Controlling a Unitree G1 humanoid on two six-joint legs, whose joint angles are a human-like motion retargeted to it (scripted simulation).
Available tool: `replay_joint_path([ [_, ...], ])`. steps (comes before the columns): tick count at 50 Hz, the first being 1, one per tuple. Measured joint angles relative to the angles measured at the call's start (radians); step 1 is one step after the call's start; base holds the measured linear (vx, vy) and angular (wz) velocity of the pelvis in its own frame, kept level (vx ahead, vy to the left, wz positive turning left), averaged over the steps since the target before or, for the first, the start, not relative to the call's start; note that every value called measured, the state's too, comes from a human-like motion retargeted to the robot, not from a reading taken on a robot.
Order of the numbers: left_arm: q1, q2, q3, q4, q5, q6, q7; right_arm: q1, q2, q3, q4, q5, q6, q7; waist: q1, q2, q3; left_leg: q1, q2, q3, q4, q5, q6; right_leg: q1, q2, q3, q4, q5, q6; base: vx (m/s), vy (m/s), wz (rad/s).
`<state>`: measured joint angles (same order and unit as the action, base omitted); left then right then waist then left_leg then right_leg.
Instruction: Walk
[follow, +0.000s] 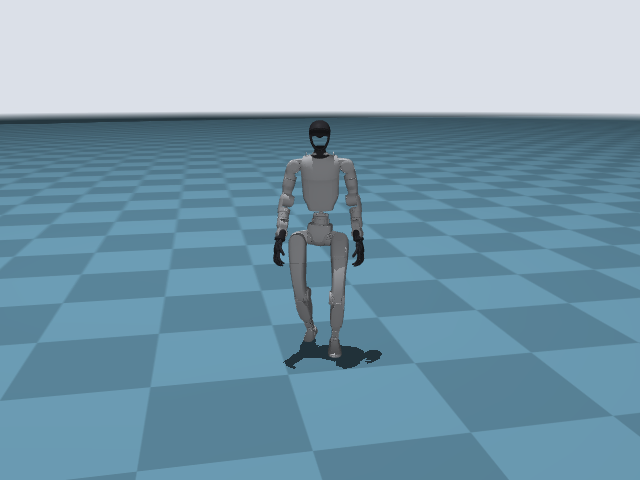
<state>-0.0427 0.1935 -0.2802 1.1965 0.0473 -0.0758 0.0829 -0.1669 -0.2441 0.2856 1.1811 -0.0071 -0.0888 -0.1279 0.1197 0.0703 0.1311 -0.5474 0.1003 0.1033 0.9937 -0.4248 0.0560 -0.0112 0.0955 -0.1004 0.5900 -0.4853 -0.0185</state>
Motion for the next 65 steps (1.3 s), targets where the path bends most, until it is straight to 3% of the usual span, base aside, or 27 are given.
replay_joint_path([
  [4,0.001,0.000,0.017,0.016,0.006,-0.001,0.003,-0.046,0.005,0.008,-0.012,-0.009,0.002,0.006,-0.011,-0.053,-0.014,0.019,-0.107,0.025,-0.410,0.073,-0.030,0.049,-0.062,0.013,0.005,-0.059,0.016,0.70,-0.01,0.03],
  [9,0.012,0.000,0.028,0.033,-0.011,0.004,0.012,-0.042,0.027,0.011,0.006,-0.015,0.007,0.008,-0.010,-0.107,-0.045,0.017,-0.176,0.054,-0.414,0.121,0.010,0.056,-0.131,0.040,0.177,-0.065,0.052,0.73,0.06,-0.14],
  [12,0.015,0.002,0.028,0.050,-0.033,0.009,0.007,-0.014,0.046,0.006,0.043,-0.013,0.017,0.020,-0.020,-0.171,-0.054,0.051,-0.264,0.072,-0.374,0.138,0.064,0.027,-0.207,0.080,0.366,0.053,0.115,0.73,0.11,0.10],
  [16,-0.003,0.020,0.025,0.049,-0.045,0.014,-0.005,0.012,0.063,-0.005,0.104,-0.006,0.035,0.051,-0.058,-0.260,-0.043,0.157,-0.405,0.073,-0.427,0.114,0.143,-0.098,-0.316,0.151,0.696,0.334,0.203,0.71,0.11,0.29],
  [19,-0.020,0.033,0.018,0.025,-0.037,0.016,0.004,0.033,0.064,-0.016,0.134,-0.005,0.046,0.046,-0.096,-0.269,-0.035,0.235,-0.451,0.045,-0.439,0.068,0.168,-0.215,-0.364,0.162,0.865,0.343,0.174,0.71,0.10,0.31],
  [22,-0.043,0.044,0.013,-0.001,-0.029,0.016,0.021,0.052,0.060,-0.030,0.152,-0.002,0.048,0.030,-0.132,-0.252,-0.025,0.335,-0.472,0.003,-0.470,0.029,0.166,-0.336,-0.398,0.150,0.909,0.216,0.112,0.68,0.07,0.30],
  [25,-0.079,0.056,0.015,-0.026,-0.033,0.013,0.033,0.060,0.052,-0.041,0.157,0.004,0.046,0.015,-0.162,-0.201,-0.013,0.456,-0.444,-0.052,-0.523,-0.012,0.151,-0.435,-0.377,0.110,0.800,0.115,0.066,0.67,0.02,0.26],
  [28,-0.108,0.065,0.014,-0.044,-0.042,-0.002,0.041,0.073,0.052,-0.047,0.156,0.018,0.044,0.003,-0.186,-0.160,-0.009,0.535,-0.405,-0.089,-0.520,-0.074,0.140,-0.503,-0.334,0.068,0.591,0.080,0.067,0.64,-0.02,0.28],
  [34,-0.160,0.086,0.013,-0.055,-0.059,-0.032,0.040,0.076,0.057,-0.058,0.145,0.046,0.044,-0.009,-0.188,-0.074,-0.038,0.601,-0.294,-0.109,-0.467,-0.196,0.119,-0.566,-0.183,0.018,0.035,0.174,0.147,0.61,-0.05,0.02],
  [39,-0.160,0.076,0.027,-0.037,-0.058,-0.031,0.040,0.078,0.059,-0.074,0.132,0.039,0.046,-0.025,-0.195,-0.046,-0.066,0.627,-0.236,-0.089,-0.345,-0.237,0.091,-0.599,-0.145,0.020,0.042,0.249,0.147,0.66,-0.09,0.23],
  [42,-0.128,0.049,0.036,0.003,-0.066,-0.025,0.033,0.082,0.056,-0.076,0.133,0.040,0.046,-0.036,-0.199,-0.007,-0.069,0.626,-0.179,-0.112,-0.188,-0.139,0.033,-0.585,-0.098,0.012,0.156,0.282,0.108,0.68,-0.13,0.15],
  [45,-0.088,0.018,0.027,0.061,-0.070,-0.017,0.007,0.087,0.043,-0.064,0.123,0.062,0.041,-0.032,-0.206,0.062,-0.061,0.553,-0.062,-0.114,0.082,0.069,-0.051,-0.521,-0.018,-0.026,0.183,0.264,0.052,0.62,-0.13,0.12],
  [47,-0.069,0.007,0.011,0.082,-0.055,-0.006,-0.018,0.088,0.032,-0.060,0.103,0.071,0.037,-0.027,-0.202,0.094,-0.061,0.460,0.026,-0.100,0.264,0.204,-0.070,-0.475,0.025,-0.047,0.170,0.235,0.020,0.59,-0.12,0.11],
  [49,-0.062,0.004,-0.007,0.094,-0.037,0.006,-0.038,0.082,0.018,-0.058,0.083,0.075,0.034,-0.024,-0.191,0.108,-0.058,0.359,0.112,-0.077,0.407,0.238,-0.038,-0.420,0.052,-0.060,0.135,0.211,0.002,0.59,-0.13,0.13],
  [52,-0.059,0.005,-0.022,0.095,-0.011,0.017,-0.055,0.069,0.001,-0.053,0.060,0.071,0.028,-0.023,-0.160,0.104,-0.052,0.212,0.192,-0.045,0.524,0.161,0.027,-0.328,0.069,-0.062,0.076,0.176,-0.007,0.59,-0.13,0.03],
  [55,-0.048,0.009,-0.017,0.079,0.000,0.014,-0.056,0.058,-0.009,-0.050,0.041,0.062,0.021,-0.013,-0.121,0.087,-0.043,0.098,0.200,-0.007,0.494,0.047,0.059,-0.225,0.067,-0.052,0.030,0.133,-0.002,0.60,-0.10,-0.09],
  [59,-0.032,0.012,0.004,0.058,-0.001,0.001,-0.047,0.041,-0.011,-0.054,0.028,0.059,0.009,0.001,-0.082,0.058,-0.026,0.015,0.146,0.050,0.233,-0.023,0.038,-0.093,0.046,-0.032,-0.021,0.075,0.010,0.62,-0.08,-0.09],
  [65,-0.032,0.014,0.030,0.047,0.019,-0.009,-0.034,0.005,-0.001,-0.056,0.048,0.038,0.011,0.017,-0.078,-0.009,-0.032,0.035,-0.026,0.102,-0.396,0.078,-0.037,0.034,-0.029,-0.030,-0.081,0.004,0.032,0.60,-0.07,0.11],
])
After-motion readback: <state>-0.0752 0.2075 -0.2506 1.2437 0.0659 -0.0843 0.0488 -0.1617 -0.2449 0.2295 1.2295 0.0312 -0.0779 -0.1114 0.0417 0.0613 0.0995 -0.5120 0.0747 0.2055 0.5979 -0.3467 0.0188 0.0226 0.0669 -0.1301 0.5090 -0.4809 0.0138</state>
